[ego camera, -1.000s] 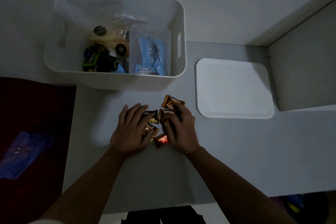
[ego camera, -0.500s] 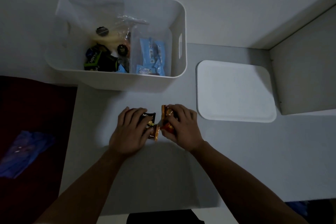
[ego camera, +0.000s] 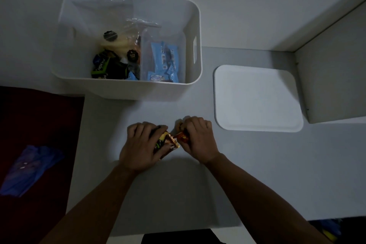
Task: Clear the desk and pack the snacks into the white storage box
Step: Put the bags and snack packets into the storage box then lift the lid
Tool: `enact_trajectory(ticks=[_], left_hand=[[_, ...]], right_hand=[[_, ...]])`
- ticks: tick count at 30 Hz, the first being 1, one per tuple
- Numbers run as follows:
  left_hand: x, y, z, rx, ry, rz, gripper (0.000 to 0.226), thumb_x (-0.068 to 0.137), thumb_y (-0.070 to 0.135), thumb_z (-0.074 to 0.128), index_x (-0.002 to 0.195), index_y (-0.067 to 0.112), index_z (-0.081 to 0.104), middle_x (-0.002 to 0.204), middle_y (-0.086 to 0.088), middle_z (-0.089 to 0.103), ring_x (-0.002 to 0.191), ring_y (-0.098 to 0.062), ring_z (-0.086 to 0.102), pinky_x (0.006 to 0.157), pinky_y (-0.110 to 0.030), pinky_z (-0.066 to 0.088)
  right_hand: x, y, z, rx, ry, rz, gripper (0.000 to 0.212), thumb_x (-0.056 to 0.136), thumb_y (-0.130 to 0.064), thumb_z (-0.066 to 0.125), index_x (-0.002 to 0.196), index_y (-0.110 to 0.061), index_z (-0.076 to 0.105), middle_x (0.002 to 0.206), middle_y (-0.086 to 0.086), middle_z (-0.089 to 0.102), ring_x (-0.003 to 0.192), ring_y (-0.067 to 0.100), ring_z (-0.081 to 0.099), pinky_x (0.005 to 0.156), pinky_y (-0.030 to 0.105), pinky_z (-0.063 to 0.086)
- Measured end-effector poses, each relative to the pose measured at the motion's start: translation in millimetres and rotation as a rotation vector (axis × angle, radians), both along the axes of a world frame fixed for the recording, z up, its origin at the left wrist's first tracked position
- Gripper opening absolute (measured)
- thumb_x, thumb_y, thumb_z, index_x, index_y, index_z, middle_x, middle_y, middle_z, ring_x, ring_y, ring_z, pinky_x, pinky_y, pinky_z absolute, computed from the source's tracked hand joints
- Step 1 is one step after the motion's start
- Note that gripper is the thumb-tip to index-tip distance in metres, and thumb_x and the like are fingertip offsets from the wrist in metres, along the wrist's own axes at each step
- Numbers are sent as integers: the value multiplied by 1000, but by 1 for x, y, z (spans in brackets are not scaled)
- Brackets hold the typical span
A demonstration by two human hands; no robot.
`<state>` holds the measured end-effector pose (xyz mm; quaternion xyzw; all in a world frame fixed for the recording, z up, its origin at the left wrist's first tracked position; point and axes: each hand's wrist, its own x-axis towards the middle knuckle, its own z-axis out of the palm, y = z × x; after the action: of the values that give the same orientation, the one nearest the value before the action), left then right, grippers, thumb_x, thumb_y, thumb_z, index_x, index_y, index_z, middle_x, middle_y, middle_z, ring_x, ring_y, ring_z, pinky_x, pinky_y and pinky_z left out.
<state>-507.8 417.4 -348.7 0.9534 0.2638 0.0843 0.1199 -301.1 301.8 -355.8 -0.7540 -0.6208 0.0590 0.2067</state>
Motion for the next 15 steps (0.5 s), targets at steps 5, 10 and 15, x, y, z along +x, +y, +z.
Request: enact_trajectory(ticks=[5,10,15], left_hand=[[2,0,3,9,-9,-19,76,75,83,57,122,23,66,115,-3,57,111,-27,56,94,-48,38],[2,-1,-2,36,-18,-4,40,86,56,61,103,20,62,102,-1,59,98,-27,57,87,-45,40],[11,10,3,-117,19,4,25,84,43,62,96,23,55,95,4,58,86,-22,58,78,-39,43]], right_hand=[[0,0,0,-21,-54,14,48,89,-46,66,135,-31,59,116,2,61,106,25,57,81,43,41],[-5,1,0,35,-92,1,33,87,-43,66,116,-30,58,105,5,62,94,26,56,75,39,41],[-16,-7,13,-24,54,-33,27,81,-38,75,104,-27,66,98,1,60,87,21,55,71,31,35]])
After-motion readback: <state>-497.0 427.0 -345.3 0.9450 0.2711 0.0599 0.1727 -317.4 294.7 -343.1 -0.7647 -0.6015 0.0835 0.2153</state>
